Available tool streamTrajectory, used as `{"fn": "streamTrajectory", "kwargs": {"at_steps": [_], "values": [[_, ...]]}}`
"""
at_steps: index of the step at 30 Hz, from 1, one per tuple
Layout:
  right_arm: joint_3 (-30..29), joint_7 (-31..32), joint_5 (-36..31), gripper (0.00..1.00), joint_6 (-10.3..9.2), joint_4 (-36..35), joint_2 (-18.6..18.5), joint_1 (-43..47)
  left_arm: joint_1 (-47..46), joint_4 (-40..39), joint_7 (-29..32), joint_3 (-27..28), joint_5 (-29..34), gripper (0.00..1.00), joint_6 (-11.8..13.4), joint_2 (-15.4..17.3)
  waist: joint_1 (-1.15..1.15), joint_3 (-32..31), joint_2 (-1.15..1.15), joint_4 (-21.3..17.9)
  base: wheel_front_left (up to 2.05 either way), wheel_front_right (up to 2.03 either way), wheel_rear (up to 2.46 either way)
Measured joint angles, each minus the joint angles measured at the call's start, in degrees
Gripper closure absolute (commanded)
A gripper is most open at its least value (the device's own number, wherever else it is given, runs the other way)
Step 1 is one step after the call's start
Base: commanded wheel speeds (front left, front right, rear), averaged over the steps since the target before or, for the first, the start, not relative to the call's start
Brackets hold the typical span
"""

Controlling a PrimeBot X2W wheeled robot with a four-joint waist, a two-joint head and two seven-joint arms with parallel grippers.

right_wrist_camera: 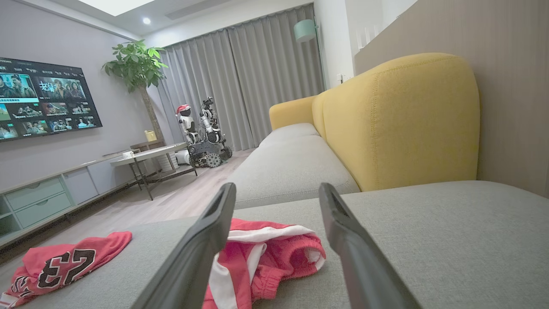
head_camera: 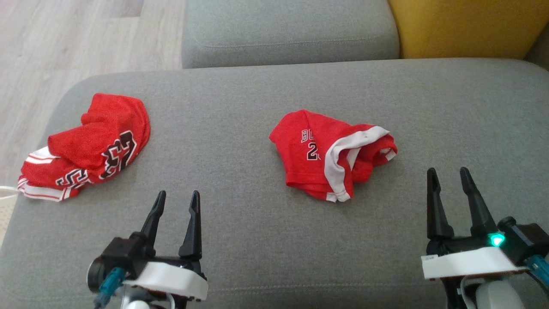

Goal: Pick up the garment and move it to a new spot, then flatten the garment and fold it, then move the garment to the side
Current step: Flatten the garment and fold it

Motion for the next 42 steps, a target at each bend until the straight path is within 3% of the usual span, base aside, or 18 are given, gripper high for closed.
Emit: {"fn": "streamTrajectory", "kwargs": {"at_steps": [6,12,20,31,36,42], "values": [[0.3,0.0,0.0,0.00,0.00,0.0,0.0,0.0,0.1,1.2,0.0,-1.1,-0.1,0.00,-0.2,0.0,0.00,0.9,0.00,-1.1,0.00,0.00,0.00],[0.5,0.4,-0.2,0.00,0.00,-0.8,0.0,-0.2,-1.3,6.0,0.0,-6.8,-1.1,0.00,-1.5,0.0,0.00,3.5,0.00,-3.9,0.00,0.00,0.00],[2.2,0.4,-0.3,0.00,0.00,-2.9,0.0,-3.5,-12.4,13.9,0.0,-11.6,-1.5,0.00,-3.5,-0.1,0.00,8.2,0.00,-9.7,0.00,0.00,0.00],[3.5,-0.2,0.0,0.00,0.00,-2.8,0.0,-4.0,-22.3,21.5,0.0,-14.9,-4.1,0.00,-2.4,-0.4,0.00,12.8,0.00,-16.3,0.00,0.00,0.00],[6.0,-0.5,0.1,0.00,0.00,-2.4,0.0,-5.1,-23.2,21.4,0.0,-14.4,-5.1,0.00,-0.9,-0.5,0.00,12.7,0.00,-15.9,0.00,0.00,0.00],[6.2,-0.6,0.0,0.00,0.00,-1.1,0.0,-6.5,-21.1,17.4,0.0,-11.9,-4.9,0.00,-0.7,-0.6,0.00,12.1,0.00,-12.0,0.00,0.00,0.00]]}}
